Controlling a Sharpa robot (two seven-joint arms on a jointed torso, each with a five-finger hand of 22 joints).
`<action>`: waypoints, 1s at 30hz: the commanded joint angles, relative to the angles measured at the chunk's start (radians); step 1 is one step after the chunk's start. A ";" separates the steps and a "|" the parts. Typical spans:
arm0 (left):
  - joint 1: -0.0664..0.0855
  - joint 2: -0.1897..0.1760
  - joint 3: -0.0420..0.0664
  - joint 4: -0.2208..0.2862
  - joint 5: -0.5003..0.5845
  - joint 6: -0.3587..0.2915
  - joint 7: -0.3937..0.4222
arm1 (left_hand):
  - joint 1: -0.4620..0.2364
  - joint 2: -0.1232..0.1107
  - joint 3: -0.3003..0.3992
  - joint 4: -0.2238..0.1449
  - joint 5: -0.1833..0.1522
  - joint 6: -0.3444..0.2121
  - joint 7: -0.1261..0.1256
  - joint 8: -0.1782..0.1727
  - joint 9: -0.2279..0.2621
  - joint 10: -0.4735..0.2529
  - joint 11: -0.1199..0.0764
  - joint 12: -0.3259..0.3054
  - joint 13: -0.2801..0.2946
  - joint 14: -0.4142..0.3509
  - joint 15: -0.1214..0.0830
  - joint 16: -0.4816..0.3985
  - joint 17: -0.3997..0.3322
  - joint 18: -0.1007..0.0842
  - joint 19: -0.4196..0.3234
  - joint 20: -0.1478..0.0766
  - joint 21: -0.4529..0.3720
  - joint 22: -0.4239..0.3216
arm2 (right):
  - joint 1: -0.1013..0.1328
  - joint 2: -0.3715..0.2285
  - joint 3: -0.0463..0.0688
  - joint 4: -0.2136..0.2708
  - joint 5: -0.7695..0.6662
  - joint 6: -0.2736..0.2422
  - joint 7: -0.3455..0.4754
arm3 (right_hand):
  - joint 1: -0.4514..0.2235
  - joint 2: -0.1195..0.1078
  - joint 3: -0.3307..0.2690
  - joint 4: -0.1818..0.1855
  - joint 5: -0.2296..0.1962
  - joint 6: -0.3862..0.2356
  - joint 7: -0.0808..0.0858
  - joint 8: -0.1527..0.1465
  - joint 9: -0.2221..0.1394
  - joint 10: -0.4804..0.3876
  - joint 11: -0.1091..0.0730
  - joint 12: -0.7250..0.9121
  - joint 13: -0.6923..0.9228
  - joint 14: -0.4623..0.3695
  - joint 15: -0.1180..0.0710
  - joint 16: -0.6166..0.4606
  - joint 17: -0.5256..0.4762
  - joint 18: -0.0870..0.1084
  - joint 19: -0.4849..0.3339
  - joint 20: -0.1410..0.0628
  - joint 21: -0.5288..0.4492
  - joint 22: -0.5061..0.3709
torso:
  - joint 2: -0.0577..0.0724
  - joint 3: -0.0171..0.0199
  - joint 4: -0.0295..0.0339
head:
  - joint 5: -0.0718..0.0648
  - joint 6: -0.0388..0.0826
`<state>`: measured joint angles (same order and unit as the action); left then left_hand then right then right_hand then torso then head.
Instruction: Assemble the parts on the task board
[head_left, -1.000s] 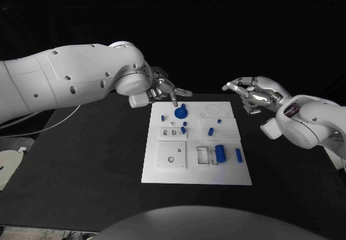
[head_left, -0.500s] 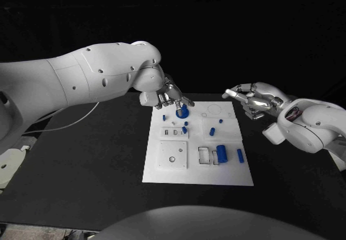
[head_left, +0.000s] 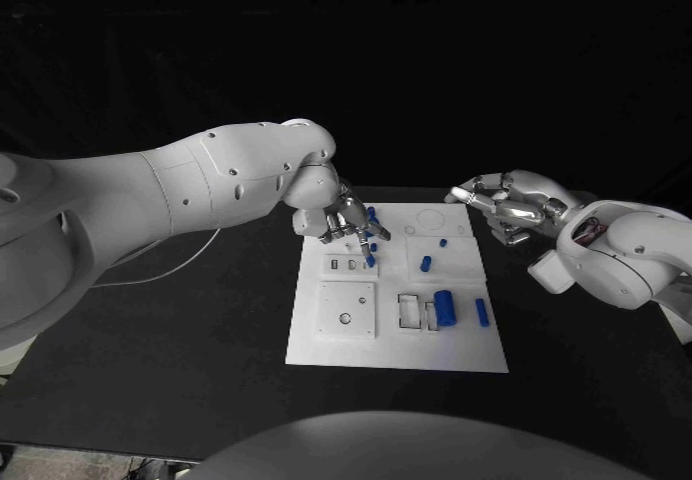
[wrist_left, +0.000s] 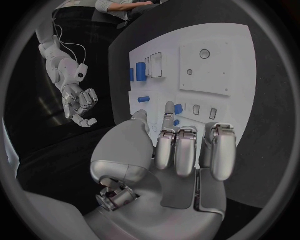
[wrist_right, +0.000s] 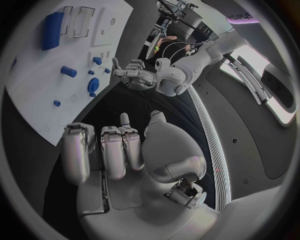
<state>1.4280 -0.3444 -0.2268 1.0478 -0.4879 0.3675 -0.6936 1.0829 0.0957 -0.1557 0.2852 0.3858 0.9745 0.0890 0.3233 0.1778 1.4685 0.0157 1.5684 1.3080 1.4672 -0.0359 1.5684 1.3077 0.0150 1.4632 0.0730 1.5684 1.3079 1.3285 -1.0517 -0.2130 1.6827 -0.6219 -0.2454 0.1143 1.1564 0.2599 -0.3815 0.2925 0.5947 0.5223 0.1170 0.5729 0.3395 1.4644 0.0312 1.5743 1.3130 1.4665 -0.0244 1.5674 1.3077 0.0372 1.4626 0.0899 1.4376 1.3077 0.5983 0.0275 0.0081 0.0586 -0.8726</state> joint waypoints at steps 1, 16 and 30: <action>-0.005 0.010 0.001 -0.021 -0.012 0.011 -0.185 | 0.021 0.003 0.002 -0.005 0.017 0.011 -0.002 -0.008 0.005 0.102 -0.007 0.002 0.263 0.104 -0.009 0.002 0.263 -0.015 0.108 -0.006 0.002 0.263 | 0.000 0.004 -0.001 -0.005 0.003 0.033 -0.006 | 0.015 0.004 0.006 -0.001 0.001 -0.005 0.000 0.006 0.001 0.106 0.001 -0.004 0.258 0.104 0.007 0.003 0.263 0.002 -0.008 0.004 -0.009 0.212 | -0.002 0.0014 -0.0004 | 0.005 0.000; -0.022 0.049 0.003 -0.088 0.009 0.025 -0.187 | 0.129 -0.015 0.046 -0.038 0.032 0.080 -0.040 0.056 0.126 0.102 -0.041 0.002 0.263 0.104 -0.043 0.002 0.263 -0.015 0.108 -0.037 0.002 0.263 | -0.003 0.008 -0.004 -0.017 0.010 0.047 -0.009 | 0.050 -0.003 0.028 0.000 0.086 0.002 0.004 0.018 0.004 0.106 0.006 -0.004 0.258 0.104 0.013 0.003 0.263 0.009 -0.037 0.010 -0.032 0.203 | -0.003 0.0017 0.0002 | 0.001 0.000; -0.040 0.064 0.003 -0.123 -0.037 0.046 -0.188 | 0.040 -0.010 0.000 0.002 -0.130 0.053 -0.054 0.130 0.307 0.102 -0.053 0.002 0.263 0.104 -0.051 0.002 0.263 -0.015 0.108 -0.046 0.002 0.263 | -0.004 0.008 -0.005 -0.023 0.017 0.055 -0.022 | 0.052 -0.005 0.030 0.000 0.086 0.007 0.006 0.023 0.006 0.106 0.008 -0.004 0.258 0.104 0.015 0.003 0.263 0.012 -0.048 0.012 -0.044 0.199 | -0.004 0.0020 0.0015 | 0.001 0.000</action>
<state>1.3889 -0.2842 -0.2251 0.9260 -0.5038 0.3886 -0.6970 1.1295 0.0859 -0.1503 0.2880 0.2603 1.0270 0.0422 0.4463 0.4713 1.4652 -0.0277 1.5684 1.3078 1.4656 -0.0809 1.5684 1.3074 0.0151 1.4664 0.0330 1.5684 1.3076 1.3254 -1.0446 -0.2183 1.6608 -0.6063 -0.2134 0.0981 1.1903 0.2498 -0.3595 0.2925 0.6776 0.5260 0.1206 0.5922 0.3444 1.4594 0.0398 1.5748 1.3130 1.4667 -0.0175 1.5674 1.3074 0.0372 1.4205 0.1010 1.3971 1.3074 0.5951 0.0288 0.0092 0.0570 -0.8726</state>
